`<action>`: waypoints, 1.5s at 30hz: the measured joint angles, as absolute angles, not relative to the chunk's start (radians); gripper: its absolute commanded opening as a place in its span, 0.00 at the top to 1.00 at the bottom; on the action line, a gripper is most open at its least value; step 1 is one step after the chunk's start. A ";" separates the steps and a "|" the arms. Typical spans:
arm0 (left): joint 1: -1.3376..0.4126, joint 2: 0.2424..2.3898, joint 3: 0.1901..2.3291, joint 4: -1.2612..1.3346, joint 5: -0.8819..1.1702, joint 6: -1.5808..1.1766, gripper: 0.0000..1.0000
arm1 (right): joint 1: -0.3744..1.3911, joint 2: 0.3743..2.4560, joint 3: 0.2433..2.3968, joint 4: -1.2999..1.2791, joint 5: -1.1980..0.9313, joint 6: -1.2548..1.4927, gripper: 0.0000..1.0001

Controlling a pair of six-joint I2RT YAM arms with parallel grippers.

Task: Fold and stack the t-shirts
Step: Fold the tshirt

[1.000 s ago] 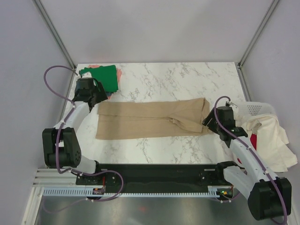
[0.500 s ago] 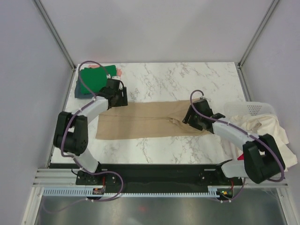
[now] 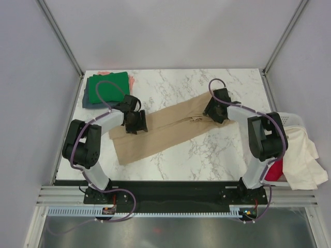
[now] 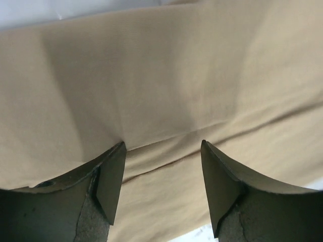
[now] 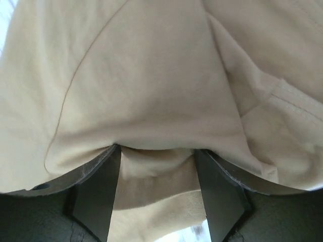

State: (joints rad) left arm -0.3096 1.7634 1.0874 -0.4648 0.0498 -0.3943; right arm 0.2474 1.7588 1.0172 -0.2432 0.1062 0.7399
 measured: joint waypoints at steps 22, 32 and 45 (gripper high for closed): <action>-0.679 1.498 0.678 -0.139 0.459 -0.868 0.32 | 0.301 2.637 2.297 -0.328 -0.129 0.646 0.34; -0.737 1.406 0.874 -0.198 0.450 -0.874 0.26 | 0.290 2.658 2.321 -0.267 -0.268 0.572 0.22; -0.703 0.896 0.814 -0.626 -0.052 -0.847 0.30 | 0.312 1.882 1.581 -0.418 -0.172 0.482 0.18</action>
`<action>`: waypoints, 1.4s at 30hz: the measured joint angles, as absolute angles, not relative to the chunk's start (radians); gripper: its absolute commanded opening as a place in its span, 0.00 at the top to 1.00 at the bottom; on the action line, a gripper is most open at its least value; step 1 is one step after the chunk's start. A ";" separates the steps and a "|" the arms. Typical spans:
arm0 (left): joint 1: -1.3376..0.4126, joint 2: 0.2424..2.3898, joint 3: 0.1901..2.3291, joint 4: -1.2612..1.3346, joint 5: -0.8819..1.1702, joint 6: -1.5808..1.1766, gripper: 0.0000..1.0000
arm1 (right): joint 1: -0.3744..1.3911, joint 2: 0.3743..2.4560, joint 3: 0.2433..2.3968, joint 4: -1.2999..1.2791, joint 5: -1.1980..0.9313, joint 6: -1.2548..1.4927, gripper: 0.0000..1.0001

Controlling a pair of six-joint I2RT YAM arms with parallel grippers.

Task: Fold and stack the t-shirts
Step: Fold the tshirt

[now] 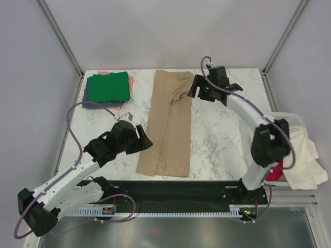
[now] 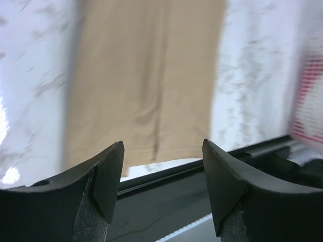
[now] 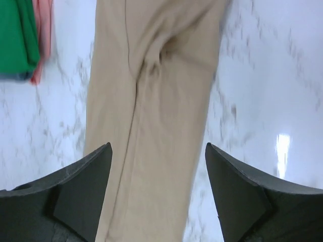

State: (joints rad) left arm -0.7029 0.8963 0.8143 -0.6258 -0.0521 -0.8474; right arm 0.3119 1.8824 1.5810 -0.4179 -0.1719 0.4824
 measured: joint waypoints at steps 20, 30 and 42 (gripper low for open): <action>-0.649 0.804 0.391 -0.677 -0.146 -0.999 0.36 | 0.994 1.120 0.495 -0.336 0.068 1.024 0.37; -0.647 0.789 0.353 -0.614 -0.096 -1.000 0.37 | 1.123 1.222 0.484 -0.237 0.130 1.138 0.59; -0.647 0.835 0.353 -0.542 0.001 -0.978 0.60 | 1.157 1.176 0.424 -0.211 0.176 1.205 0.91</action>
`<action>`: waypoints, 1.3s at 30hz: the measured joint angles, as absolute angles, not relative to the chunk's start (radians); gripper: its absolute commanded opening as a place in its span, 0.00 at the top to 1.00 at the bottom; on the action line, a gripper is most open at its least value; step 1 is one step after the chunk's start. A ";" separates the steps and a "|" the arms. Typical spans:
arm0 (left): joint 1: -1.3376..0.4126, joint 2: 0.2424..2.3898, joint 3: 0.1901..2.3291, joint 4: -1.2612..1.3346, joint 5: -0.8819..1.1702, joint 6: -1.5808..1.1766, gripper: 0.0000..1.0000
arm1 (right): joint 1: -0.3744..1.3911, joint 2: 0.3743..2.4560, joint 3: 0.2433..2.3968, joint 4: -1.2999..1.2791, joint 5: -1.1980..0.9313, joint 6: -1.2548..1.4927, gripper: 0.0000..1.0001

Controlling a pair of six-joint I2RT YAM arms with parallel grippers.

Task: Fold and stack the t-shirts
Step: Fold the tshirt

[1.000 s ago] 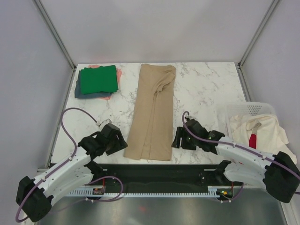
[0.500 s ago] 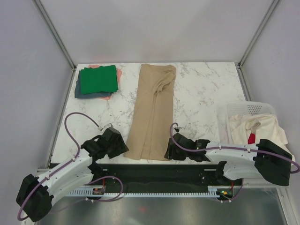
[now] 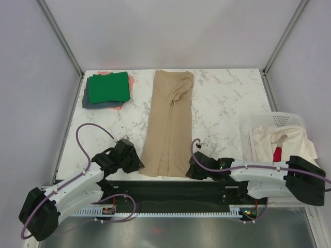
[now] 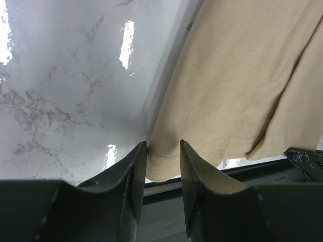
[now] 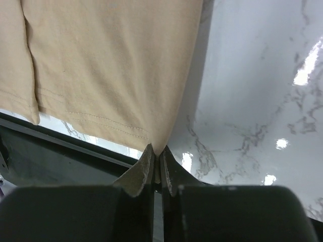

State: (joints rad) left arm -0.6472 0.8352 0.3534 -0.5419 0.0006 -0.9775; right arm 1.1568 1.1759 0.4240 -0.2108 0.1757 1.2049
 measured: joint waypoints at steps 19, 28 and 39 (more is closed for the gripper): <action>-0.803 0.825 0.303 -0.458 0.063 -0.998 0.54 | 1.157 0.933 0.340 -0.384 0.257 1.257 1.00; -0.860 0.839 0.300 -0.429 0.055 -1.033 0.57 | 1.157 0.933 0.329 -0.393 0.262 1.264 1.00; -0.912 0.887 0.317 -0.425 0.035 -1.047 0.98 | 1.157 0.925 0.329 -0.403 0.263 1.264 1.00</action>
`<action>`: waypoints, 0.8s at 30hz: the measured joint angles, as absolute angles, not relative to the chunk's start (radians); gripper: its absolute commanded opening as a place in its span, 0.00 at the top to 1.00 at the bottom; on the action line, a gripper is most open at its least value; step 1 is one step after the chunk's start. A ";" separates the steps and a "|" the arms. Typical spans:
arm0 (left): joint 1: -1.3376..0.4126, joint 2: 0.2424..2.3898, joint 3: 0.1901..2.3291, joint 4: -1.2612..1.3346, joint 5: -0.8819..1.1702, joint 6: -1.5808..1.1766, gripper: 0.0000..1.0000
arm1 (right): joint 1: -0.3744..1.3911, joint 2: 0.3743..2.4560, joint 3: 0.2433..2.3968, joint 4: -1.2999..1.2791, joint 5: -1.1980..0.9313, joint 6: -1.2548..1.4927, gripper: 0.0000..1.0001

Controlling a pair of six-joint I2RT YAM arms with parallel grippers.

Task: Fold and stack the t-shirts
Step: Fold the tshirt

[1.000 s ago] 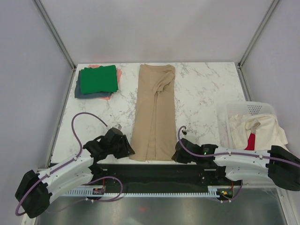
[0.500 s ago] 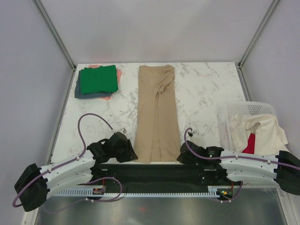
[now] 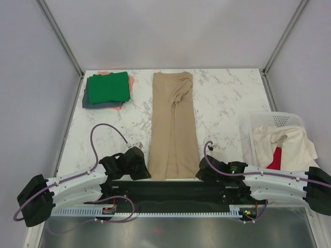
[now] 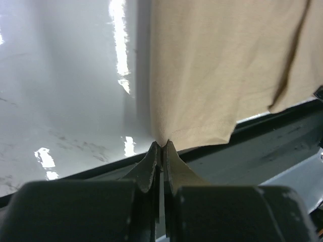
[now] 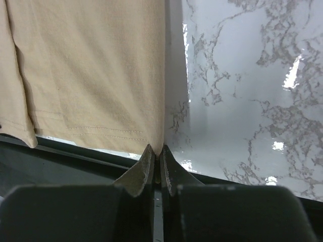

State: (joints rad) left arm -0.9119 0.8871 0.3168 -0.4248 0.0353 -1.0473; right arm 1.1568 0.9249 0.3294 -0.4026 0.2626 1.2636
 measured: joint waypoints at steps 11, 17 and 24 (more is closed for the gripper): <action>-0.975 0.900 0.609 -0.578 -0.018 -1.003 0.98 | 1.190 0.915 0.558 -0.598 0.337 1.229 1.00; -0.882 1.021 0.784 -0.616 -0.025 -0.902 0.98 | 1.064 1.045 0.779 -0.651 0.387 1.105 1.00; -0.625 1.201 0.936 -0.620 0.046 -0.747 0.98 | 0.830 1.258 0.989 -0.653 0.367 0.888 1.00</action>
